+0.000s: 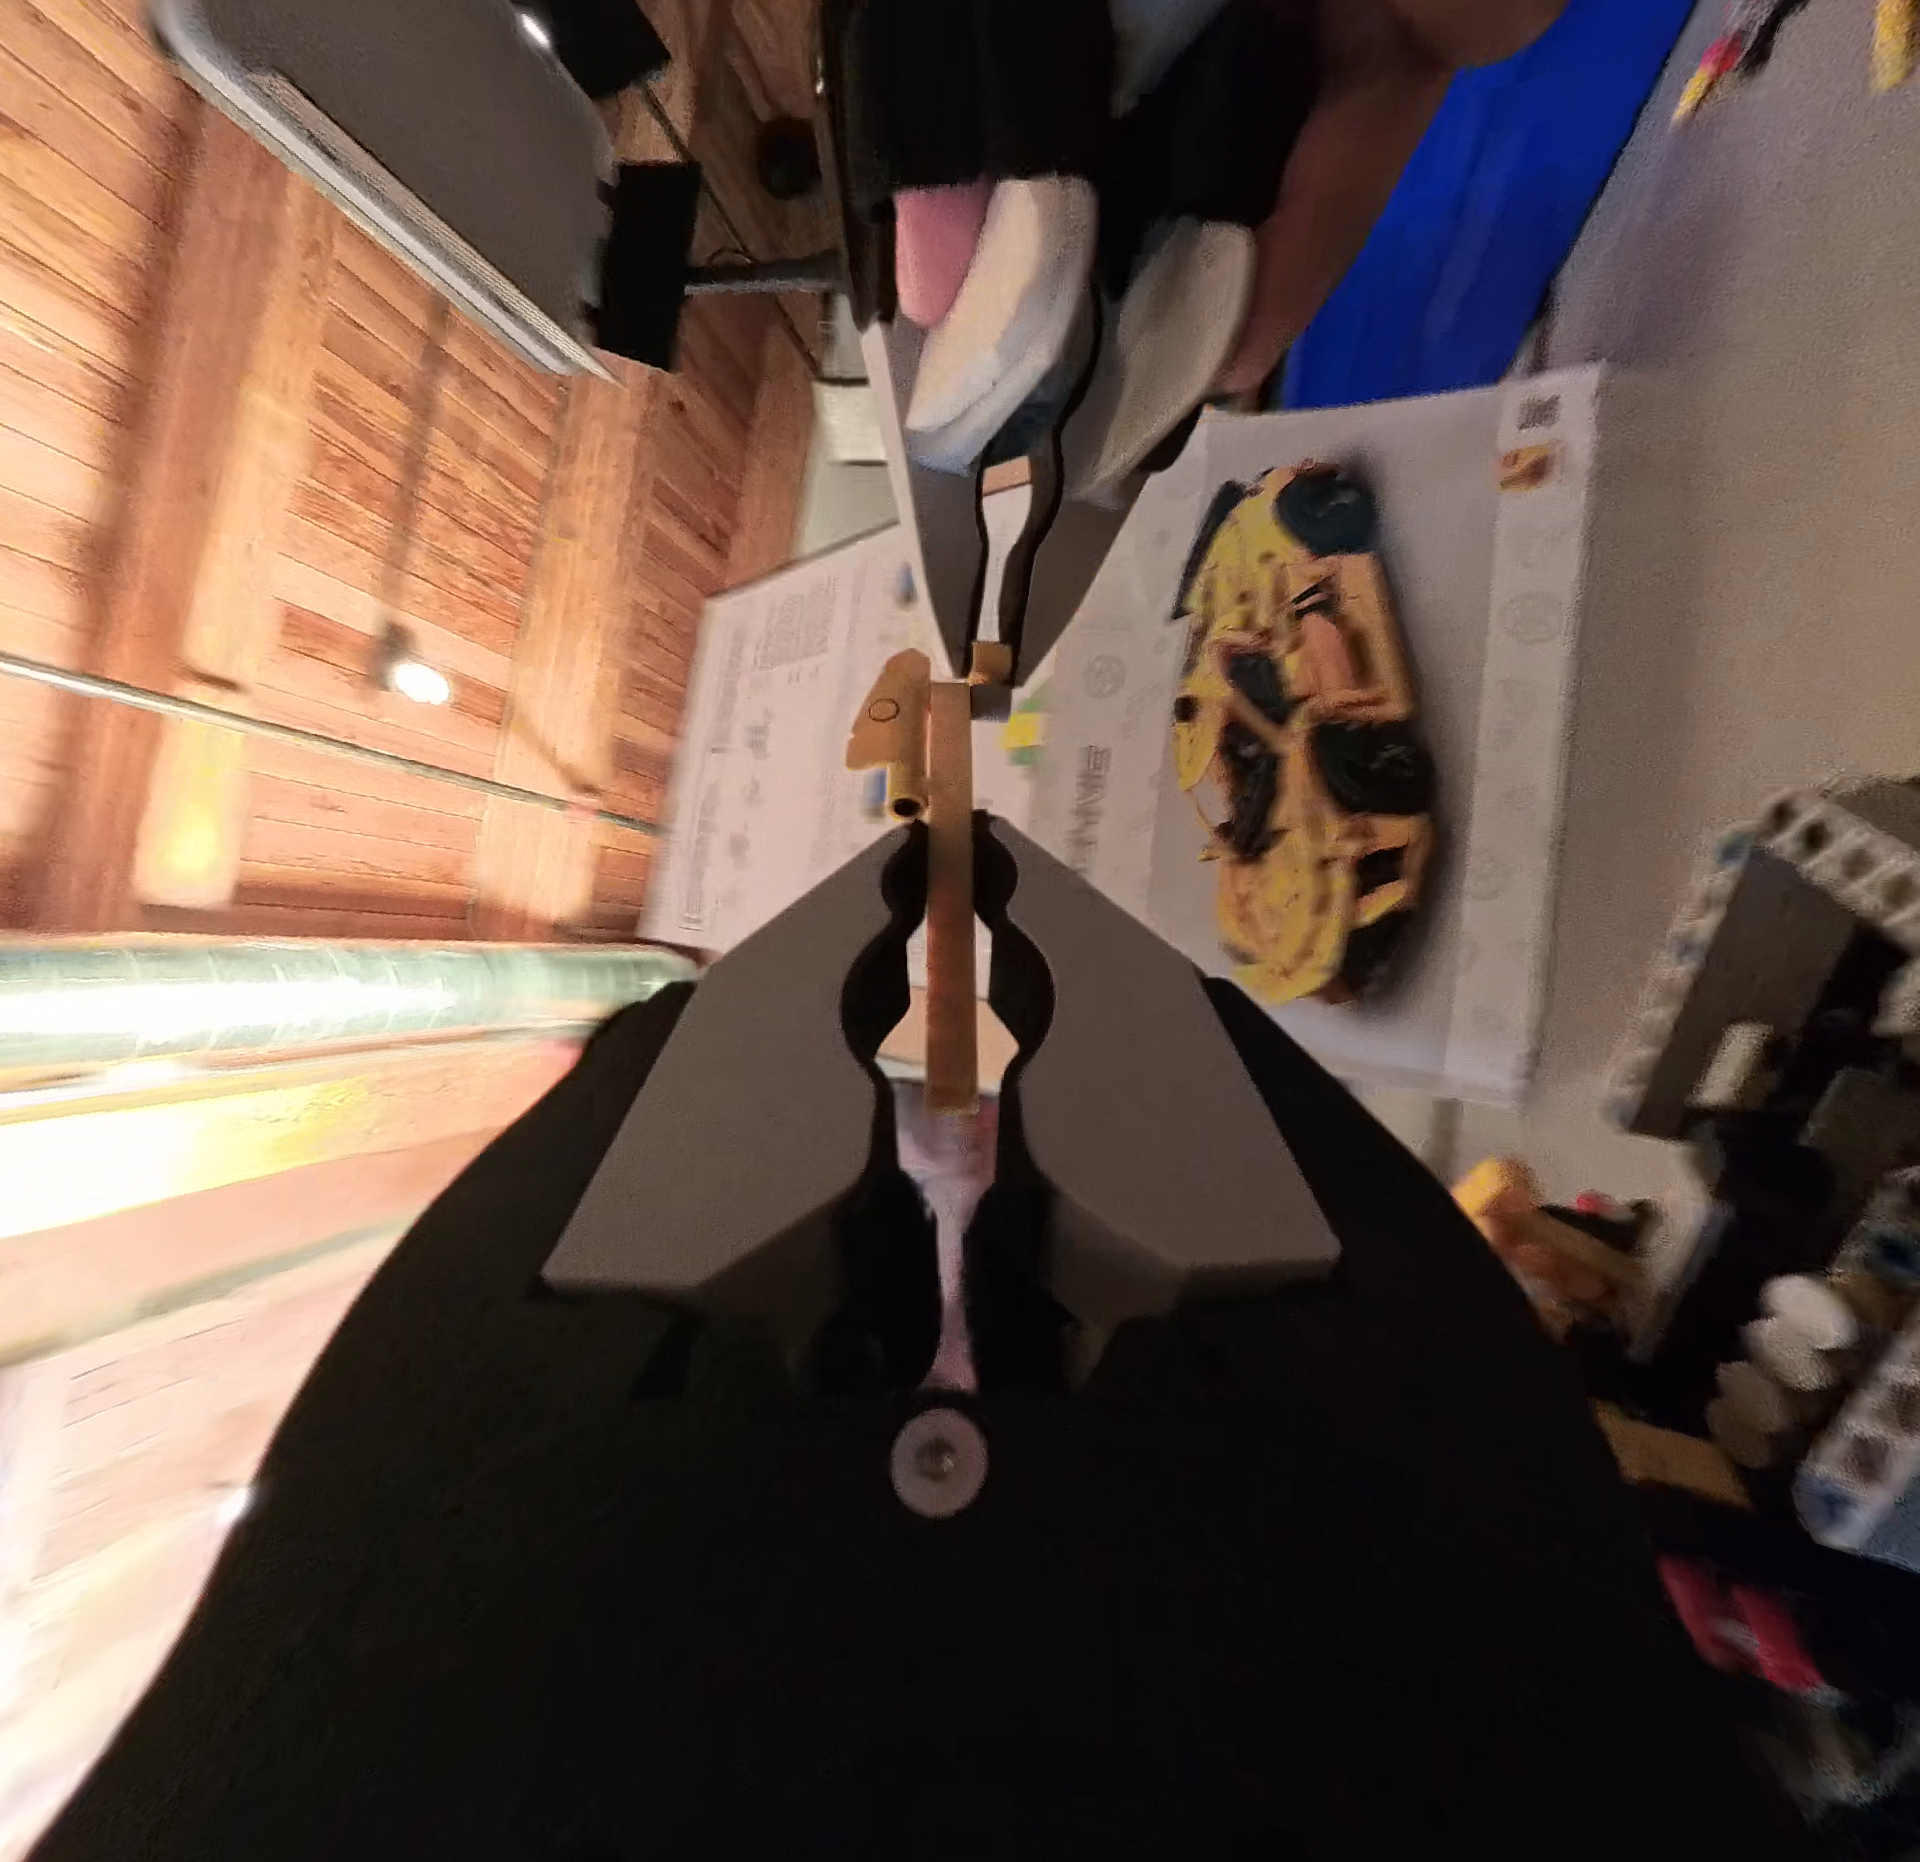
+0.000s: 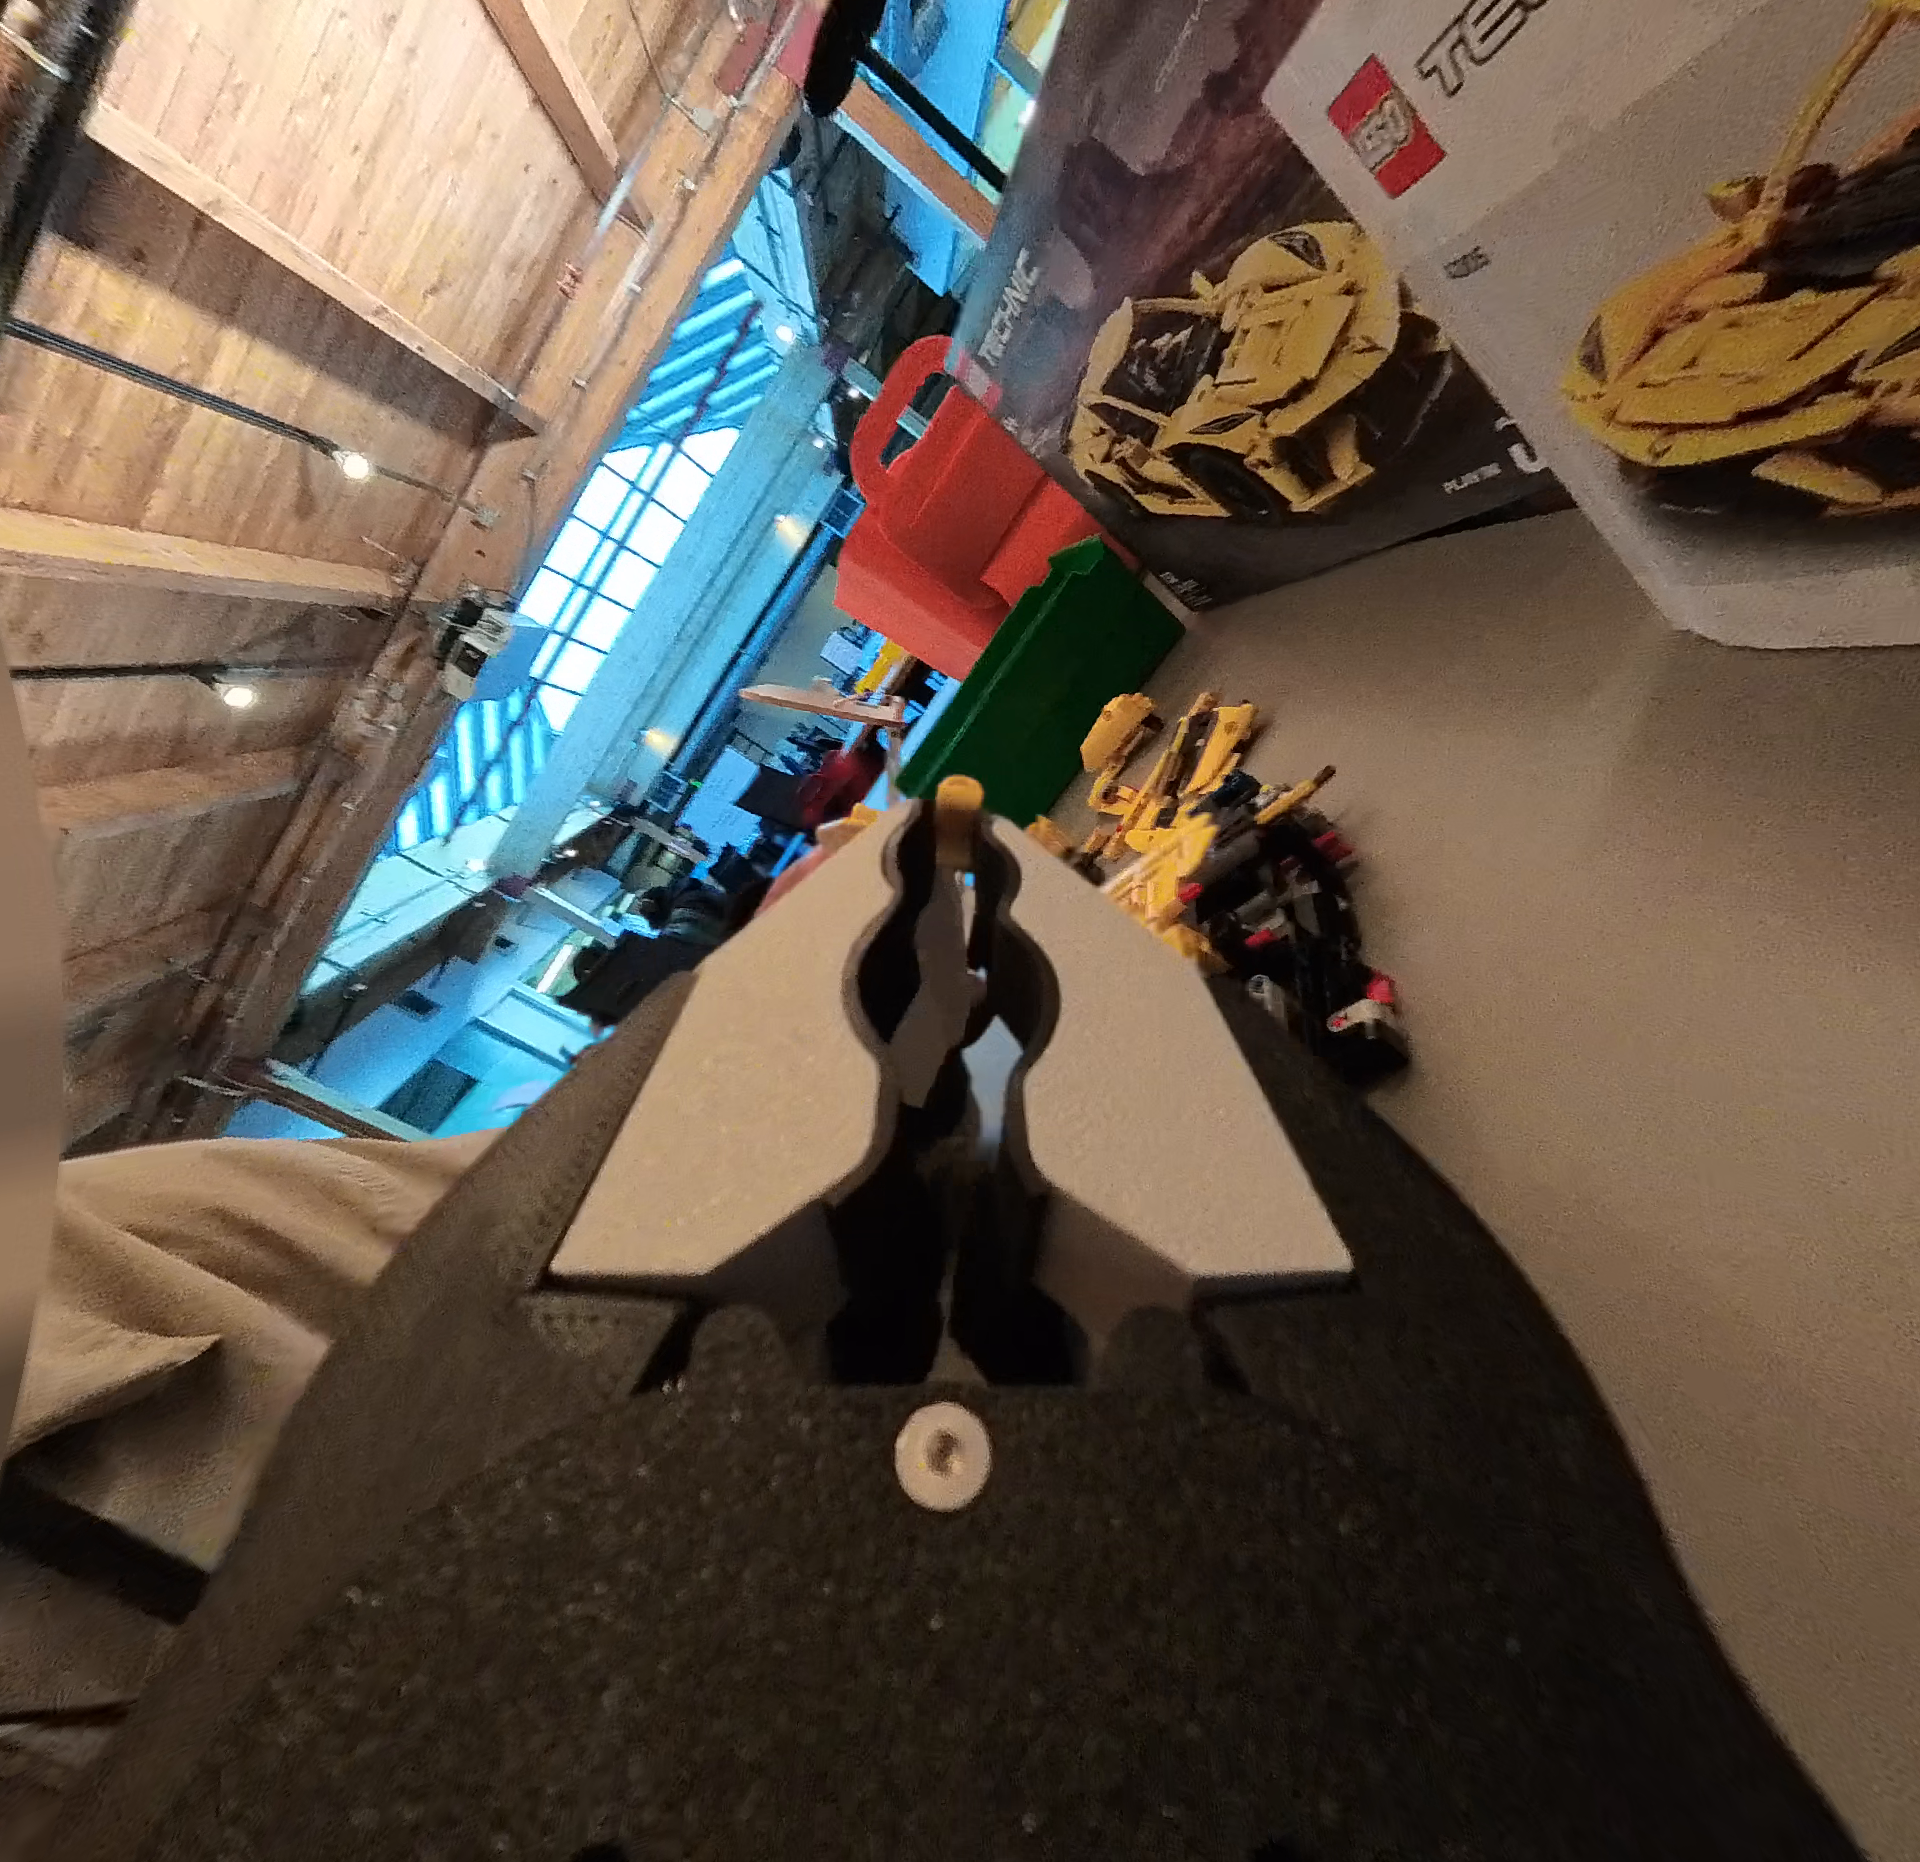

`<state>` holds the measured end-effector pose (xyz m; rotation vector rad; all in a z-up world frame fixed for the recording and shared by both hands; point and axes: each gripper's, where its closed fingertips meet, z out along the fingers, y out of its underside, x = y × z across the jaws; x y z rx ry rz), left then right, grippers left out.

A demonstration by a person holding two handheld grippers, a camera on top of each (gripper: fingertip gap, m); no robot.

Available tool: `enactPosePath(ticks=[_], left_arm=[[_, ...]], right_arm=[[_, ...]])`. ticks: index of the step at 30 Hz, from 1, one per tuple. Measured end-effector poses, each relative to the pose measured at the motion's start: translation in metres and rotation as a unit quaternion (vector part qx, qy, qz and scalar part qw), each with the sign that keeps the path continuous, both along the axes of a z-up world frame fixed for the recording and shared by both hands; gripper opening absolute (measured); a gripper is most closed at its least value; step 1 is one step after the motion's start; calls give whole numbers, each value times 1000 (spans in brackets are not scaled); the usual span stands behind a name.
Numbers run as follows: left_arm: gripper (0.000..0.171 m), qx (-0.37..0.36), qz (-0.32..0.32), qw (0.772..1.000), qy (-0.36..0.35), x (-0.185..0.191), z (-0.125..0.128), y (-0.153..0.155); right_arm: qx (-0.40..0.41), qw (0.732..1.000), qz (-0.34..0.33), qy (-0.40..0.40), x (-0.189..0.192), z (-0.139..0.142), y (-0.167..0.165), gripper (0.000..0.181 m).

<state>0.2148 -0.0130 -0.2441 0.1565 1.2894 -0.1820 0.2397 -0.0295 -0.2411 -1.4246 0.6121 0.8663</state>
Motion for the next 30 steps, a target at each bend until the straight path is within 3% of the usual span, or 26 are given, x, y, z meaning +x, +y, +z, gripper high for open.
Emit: enactPosePath(ticks=[3,5,8,9,15,17,20,23,30], left_arm=[[10,-183,-33,974,133,8,-9,-1],[34,-285,-80,931,215,7,-12,-8],[37,-399,-117,852,317,8,-19,-10],[37,-418,-113,841,324,11,-20,-6],[34,-391,-82,856,329,15,-33,-4],[6,-374,-70,878,292,16,-27,-2],[6,-323,-42,907,266,17,-27,-1],[6,-217,-10,945,246,15,-30,-1],[6,-232,-7,935,269,12,-29,4]], right_arm=[[-11,996,-27,-81,9,3,-5,6],[13,994,-34,-104,11,16,-12,5],[-24,988,-48,-148,14,8,-19,5],[-28,987,-42,-155,11,8,-20,5],[-55,978,-6,-200,-10,6,-6,6],[-62,979,-3,-195,-13,2,1,6],[-56,984,-4,-169,-11,1,1,5],[-59,986,-3,-157,-11,-2,2,5],[18,997,2,-80,-10,0,13,5]])
